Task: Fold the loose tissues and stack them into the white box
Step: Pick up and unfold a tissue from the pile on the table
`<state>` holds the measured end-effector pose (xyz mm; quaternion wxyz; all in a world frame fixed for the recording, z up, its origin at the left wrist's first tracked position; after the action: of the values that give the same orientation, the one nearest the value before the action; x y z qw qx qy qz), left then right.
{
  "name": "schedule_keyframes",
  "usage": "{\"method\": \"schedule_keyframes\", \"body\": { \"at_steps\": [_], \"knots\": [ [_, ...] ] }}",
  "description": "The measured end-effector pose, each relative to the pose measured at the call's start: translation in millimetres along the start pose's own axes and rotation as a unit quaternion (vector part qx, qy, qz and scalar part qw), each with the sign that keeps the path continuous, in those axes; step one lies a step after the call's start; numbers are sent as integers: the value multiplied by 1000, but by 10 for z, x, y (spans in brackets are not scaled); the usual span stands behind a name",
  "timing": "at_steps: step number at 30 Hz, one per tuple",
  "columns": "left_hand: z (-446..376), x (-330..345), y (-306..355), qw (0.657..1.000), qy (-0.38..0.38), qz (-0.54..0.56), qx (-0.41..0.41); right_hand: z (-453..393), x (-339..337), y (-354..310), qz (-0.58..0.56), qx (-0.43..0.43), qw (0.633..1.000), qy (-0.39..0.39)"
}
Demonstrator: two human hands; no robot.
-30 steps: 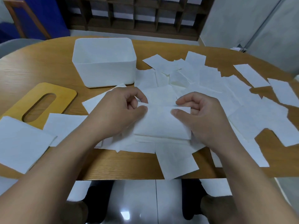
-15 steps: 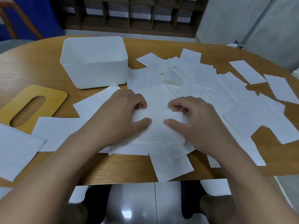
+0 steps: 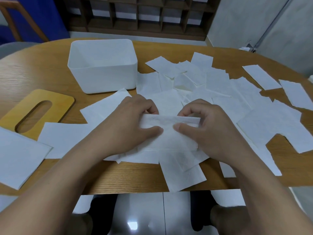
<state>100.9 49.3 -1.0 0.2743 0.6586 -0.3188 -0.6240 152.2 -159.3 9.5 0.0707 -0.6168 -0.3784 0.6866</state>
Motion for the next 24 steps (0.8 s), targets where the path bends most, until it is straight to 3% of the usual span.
{"method": "schedule_keyframes", "body": {
  "at_steps": [3,5,9,14,24],
  "knots": [
    [3,-99,2,989,40,142,-20,10,-84,-31,-129,18,991,41],
    [14,-113,21,964,62,257,-30,19,-96,-44,-213,35,974,75],
    [42,-121,67,929,129,346,-6,14,32,-133,-299,44,949,88],
    [78,-113,4,922,185,341,7,4,210,-173,-321,36,942,90],
    [96,-51,22,928,198,317,-5,10,259,-166,-278,39,952,119]
  ]
}}
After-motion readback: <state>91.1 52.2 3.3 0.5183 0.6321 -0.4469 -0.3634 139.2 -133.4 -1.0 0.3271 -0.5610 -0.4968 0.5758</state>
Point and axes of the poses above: each hand's wrist, its own z-axis away from the middle knuckle, its own x-axis out of the palm, y = z × x, the point moved 7 cm from there along -z, towards the middle knuckle, and after that the axes turned 9 degrees about z, right-handed, at the moved point
